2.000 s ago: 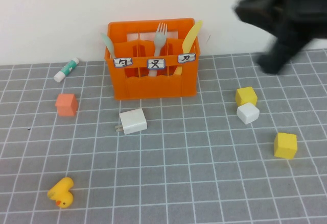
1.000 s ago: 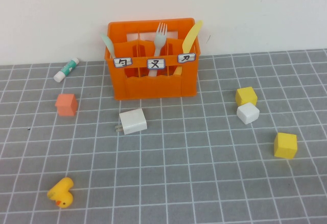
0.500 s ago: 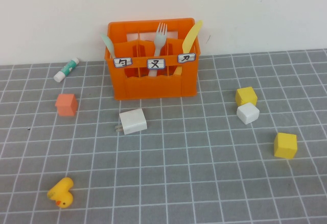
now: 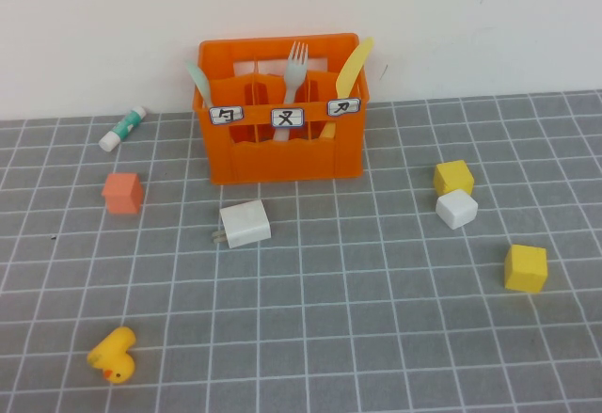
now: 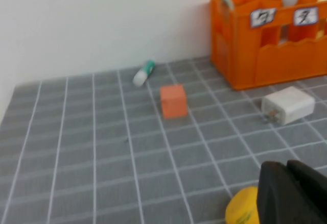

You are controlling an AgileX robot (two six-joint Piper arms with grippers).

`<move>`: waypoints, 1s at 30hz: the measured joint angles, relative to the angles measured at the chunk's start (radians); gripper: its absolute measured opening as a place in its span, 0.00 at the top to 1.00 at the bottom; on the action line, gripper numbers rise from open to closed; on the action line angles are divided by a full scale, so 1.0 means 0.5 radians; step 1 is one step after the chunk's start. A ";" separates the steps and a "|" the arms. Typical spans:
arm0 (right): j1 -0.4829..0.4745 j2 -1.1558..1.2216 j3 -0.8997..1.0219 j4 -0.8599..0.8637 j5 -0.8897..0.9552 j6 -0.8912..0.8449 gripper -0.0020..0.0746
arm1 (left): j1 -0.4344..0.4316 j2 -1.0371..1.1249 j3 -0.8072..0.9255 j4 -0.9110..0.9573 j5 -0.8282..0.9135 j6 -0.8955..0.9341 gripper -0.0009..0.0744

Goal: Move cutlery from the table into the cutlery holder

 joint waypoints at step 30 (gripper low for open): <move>0.000 0.000 0.000 0.000 0.001 0.000 0.97 | 0.254 0.000 0.441 -0.259 -0.207 0.048 0.99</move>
